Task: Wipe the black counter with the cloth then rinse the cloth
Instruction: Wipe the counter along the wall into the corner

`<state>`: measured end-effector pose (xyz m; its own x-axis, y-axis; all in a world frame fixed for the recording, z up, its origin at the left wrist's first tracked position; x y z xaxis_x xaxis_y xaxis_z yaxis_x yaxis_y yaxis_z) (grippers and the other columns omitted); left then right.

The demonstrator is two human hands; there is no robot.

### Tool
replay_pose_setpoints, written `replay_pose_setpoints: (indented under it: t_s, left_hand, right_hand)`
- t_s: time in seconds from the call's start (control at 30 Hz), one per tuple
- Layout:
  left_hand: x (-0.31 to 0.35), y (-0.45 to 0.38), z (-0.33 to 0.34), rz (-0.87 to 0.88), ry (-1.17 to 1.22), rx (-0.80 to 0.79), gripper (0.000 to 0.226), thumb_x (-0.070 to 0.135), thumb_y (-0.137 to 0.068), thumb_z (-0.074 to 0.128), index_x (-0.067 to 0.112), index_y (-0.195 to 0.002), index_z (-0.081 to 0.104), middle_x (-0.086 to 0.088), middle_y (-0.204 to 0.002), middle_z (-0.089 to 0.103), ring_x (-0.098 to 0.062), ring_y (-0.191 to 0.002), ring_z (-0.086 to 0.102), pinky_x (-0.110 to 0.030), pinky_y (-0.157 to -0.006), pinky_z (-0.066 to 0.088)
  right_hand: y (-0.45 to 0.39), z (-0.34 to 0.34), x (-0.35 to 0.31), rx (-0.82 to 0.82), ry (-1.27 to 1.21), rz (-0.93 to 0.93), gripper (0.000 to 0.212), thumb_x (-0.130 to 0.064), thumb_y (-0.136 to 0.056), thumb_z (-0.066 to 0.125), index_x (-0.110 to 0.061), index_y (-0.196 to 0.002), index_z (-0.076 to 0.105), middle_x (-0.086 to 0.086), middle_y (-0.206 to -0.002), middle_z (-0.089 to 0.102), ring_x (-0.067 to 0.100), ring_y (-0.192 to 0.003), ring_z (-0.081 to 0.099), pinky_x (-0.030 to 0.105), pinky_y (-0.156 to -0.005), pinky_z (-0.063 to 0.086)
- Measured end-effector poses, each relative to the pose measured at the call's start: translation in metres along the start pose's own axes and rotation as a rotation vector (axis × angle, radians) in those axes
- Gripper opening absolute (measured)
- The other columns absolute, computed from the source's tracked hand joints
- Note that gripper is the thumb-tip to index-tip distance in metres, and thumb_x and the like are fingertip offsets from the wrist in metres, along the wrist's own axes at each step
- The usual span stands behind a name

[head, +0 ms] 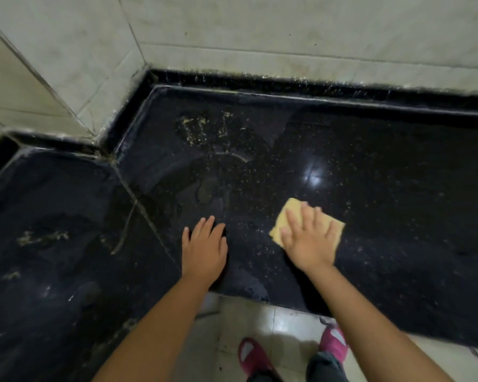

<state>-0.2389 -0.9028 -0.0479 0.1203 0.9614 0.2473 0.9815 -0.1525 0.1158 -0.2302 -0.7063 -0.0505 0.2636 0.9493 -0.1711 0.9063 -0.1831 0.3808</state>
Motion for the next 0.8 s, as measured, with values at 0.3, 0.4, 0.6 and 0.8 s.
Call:
replay_pose_setpoints:
  t_s: [0.3,0.4,0.6,0.8]
  left_hand:
    - [-0.024,0.029,-0.03,-0.03,-0.031,0.018,0.041,0.017,-0.095,0.042,0.011,-0.135,0.043,-0.011,-0.147,0.035,-0.025,-0.137,0.026,-0.038,-0.111,0.021]
    - [-0.018,0.049,-0.017,-0.048,0.029,0.014,0.037,0.011,-0.092,0.049,0.005,-0.128,0.052,-0.017,-0.139,0.045,-0.032,-0.132,0.037,-0.045,-0.106,0.03]
    - [-0.006,0.091,0.005,-0.048,-0.049,-0.036,0.036,0.024,-0.073,0.052,0.007,-0.1,0.07,-0.016,-0.108,0.068,-0.035,-0.099,0.064,-0.05,-0.074,0.052]
    - [-0.016,0.113,0.004,-0.139,-0.09,-0.086,0.047,0.028,-0.077,0.034,0.011,-0.101,0.071,-0.011,-0.108,0.068,-0.032,-0.101,0.064,-0.053,-0.078,0.049]
  right_hand:
    - [0.059,0.047,-0.051,-0.05,0.176,-0.484,0.083,-0.054,-0.075,-0.022,-0.038,-0.143,0.023,-0.004,-0.156,0.015,0.023,-0.144,0.011,0.046,-0.113,0.005]
    - [0.078,0.045,0.01,-0.046,0.111,-0.284,0.07,-0.055,-0.091,-0.009,-0.036,-0.13,0.046,-0.003,-0.14,0.048,0.021,-0.134,0.029,0.041,-0.103,0.014]
    - [0.062,0.008,0.092,0.026,0.031,0.065,0.062,-0.061,-0.088,-0.001,-0.038,-0.146,0.005,-0.007,-0.156,-0.01,0.018,-0.144,-0.01,0.046,-0.115,-0.004]
    - [-0.007,-0.008,0.01,0.042,-0.025,0.043,0.053,-0.044,-0.098,0.017,-0.032,-0.147,0.005,-0.003,-0.157,-0.013,0.023,-0.143,-0.015,0.051,-0.113,-0.007]
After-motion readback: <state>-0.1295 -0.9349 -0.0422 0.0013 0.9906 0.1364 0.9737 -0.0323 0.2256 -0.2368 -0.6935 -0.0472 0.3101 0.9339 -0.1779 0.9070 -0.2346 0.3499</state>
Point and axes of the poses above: each hand's wrist, its own y-axis away from the middle knuckle, its own z-axis out of the palm, x = y × z, the point moved 1 cm from there along -y, towards the middle knuckle
